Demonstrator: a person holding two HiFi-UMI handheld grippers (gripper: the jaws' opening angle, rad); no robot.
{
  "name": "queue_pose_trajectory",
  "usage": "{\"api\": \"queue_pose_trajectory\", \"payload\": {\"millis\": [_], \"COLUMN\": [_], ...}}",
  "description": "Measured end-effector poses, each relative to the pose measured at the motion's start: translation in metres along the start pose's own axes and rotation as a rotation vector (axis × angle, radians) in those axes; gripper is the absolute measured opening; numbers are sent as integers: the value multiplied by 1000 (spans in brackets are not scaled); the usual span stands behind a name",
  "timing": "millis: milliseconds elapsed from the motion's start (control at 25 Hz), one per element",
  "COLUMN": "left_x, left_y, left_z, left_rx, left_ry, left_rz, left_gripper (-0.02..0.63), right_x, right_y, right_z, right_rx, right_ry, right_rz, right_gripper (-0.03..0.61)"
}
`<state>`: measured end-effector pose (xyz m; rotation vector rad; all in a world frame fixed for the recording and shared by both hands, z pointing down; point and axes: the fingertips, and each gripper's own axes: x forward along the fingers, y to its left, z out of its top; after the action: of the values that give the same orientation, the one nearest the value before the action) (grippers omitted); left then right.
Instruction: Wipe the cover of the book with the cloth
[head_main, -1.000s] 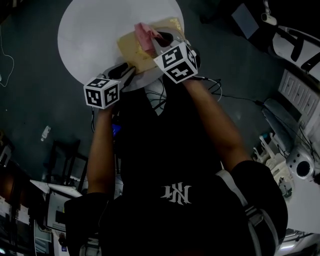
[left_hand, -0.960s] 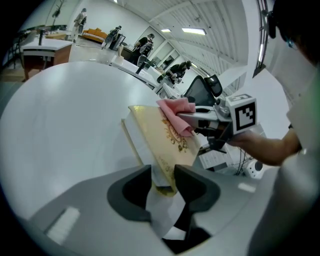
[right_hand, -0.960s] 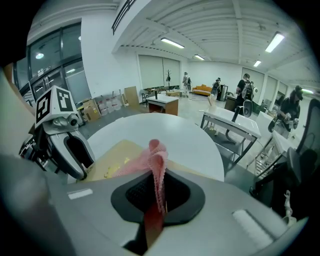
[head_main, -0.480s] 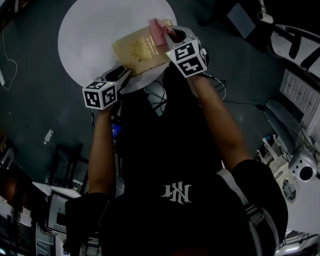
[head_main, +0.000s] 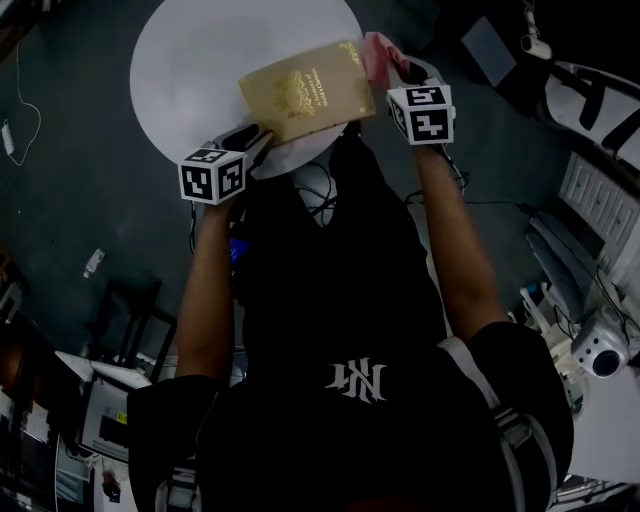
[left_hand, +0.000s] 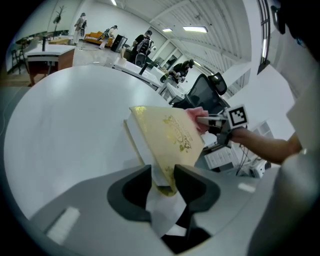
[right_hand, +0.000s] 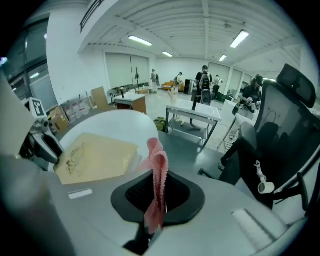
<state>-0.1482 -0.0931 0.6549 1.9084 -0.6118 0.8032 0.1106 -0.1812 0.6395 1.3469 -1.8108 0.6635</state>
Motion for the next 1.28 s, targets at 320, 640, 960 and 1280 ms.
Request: {"api": "queue_pose_trajectory", "payload": {"millis": [320, 640, 960, 1280], "left_x": [-8, -4, -5, -6], "left_y": [3, 4, 4, 6], "left_z": [-2, -2, -1, -2], "left_rx": [1, 0, 16, 40], "left_ry": [-13, -27, -38, -25], "left_rz": [12, 3, 10, 19], "left_gripper": [140, 135, 127, 129], "right_x": [-71, -17, 14, 16], "right_y": [153, 253, 257, 253], "right_z": [92, 81, 54, 47], "right_rx": [4, 46, -65, -220], "right_ry": [-297, -163, -33, -41], "right_rz": [366, 598, 521, 458], "right_gripper": [11, 11, 11, 11]}}
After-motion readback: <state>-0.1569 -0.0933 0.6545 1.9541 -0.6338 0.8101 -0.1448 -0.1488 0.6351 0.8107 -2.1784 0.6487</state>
